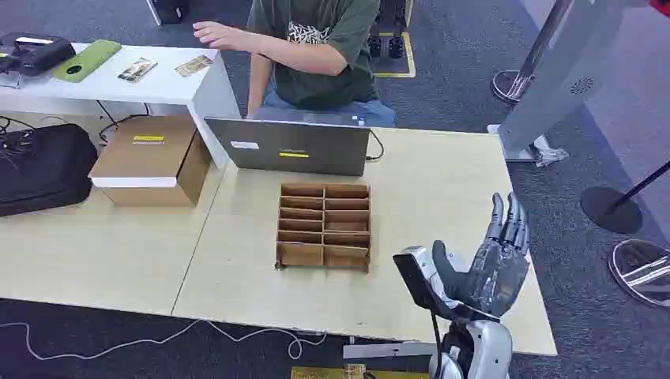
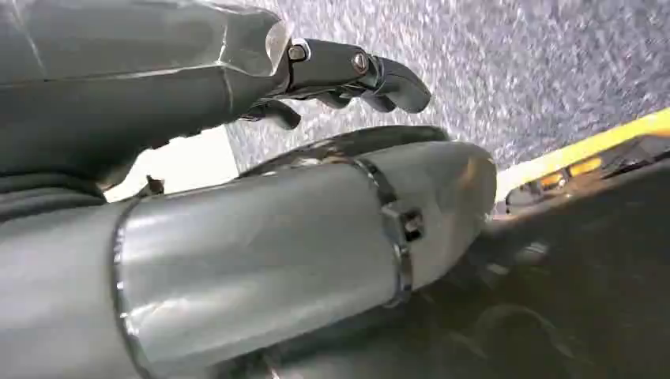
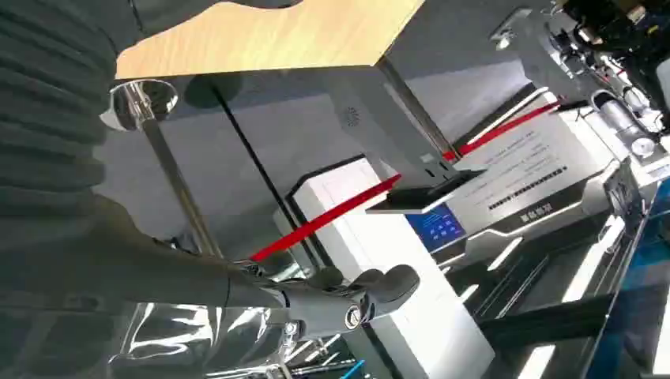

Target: Pass the card to the sensor for recognition and then transmit it.

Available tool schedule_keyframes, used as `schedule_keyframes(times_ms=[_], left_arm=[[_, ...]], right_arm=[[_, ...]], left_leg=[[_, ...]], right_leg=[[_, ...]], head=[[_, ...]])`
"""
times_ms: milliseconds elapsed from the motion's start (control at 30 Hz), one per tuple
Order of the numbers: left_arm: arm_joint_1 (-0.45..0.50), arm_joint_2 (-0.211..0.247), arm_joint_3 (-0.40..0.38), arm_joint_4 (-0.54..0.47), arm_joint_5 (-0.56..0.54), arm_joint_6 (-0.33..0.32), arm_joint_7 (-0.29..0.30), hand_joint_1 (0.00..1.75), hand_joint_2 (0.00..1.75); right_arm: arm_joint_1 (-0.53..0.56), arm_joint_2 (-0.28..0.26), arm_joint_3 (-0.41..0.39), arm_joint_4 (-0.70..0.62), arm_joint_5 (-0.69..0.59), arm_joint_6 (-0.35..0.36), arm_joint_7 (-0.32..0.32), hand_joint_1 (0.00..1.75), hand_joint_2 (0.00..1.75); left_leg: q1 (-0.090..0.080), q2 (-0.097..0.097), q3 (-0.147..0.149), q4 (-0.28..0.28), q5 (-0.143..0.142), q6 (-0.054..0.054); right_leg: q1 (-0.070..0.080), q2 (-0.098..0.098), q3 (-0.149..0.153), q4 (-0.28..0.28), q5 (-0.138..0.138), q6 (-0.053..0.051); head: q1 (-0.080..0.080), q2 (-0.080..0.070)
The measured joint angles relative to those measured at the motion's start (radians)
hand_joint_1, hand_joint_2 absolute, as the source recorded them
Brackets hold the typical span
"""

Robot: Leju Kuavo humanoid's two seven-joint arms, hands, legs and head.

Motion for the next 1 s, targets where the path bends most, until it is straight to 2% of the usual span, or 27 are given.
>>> schedule_keyframes(times_ms=[300, 600, 767, 1000], left_arm=[[0.013, 0.023, 0.021, 0.000, 0.036, -0.033, -0.029, 0.00, 0.00], [0.053, 0.093, 0.099, 0.011, 0.152, -0.208, -0.157, 0.00, 0.00], [0.077, 0.132, 0.143, 0.039, 0.196, -0.305, -0.205, 0.00, 0.00], [0.082, 0.147, 0.152, 0.066, 0.193, -0.315, -0.208, 0.00, 0.00]], right_arm=[[0.010, 0.004, -0.012, -0.012, 0.000, 0.000, 0.000, 0.00, 1.75], [0.021, 0.008, -0.044, -0.031, -0.032, 0.002, -0.028, 0.00, 1.75], [-0.027, 0.008, -0.084, 0.016, -0.052, -0.001, -0.049, 0.00, 1.75], [-0.141, 0.008, -0.116, 0.142, -0.049, 0.003, -0.088, 0.00, 1.75]], left_leg=[[0.000, 0.000, 0.000, 0.000, 0.000, 0.000], [0.000, 0.000, 0.000, 0.000, 0.000, 0.000], [0.000, 0.000, 0.000, -0.001, 0.000, -0.001], [0.000, 0.000, 0.001, -0.001, 0.000, 0.000]], right_leg=[[0.000, 0.000, 0.000, 0.000, 0.000, 0.000], [0.000, 0.000, 0.000, 0.000, -0.001, -0.001], [0.000, 0.000, 0.000, 0.000, -0.001, -0.001], [0.000, 0.000, 0.001, 0.000, 0.000, -0.001]], head=[[0.000, 0.000], [0.000, 0.000], [0.000, 0.000], [0.000, 0.000]])
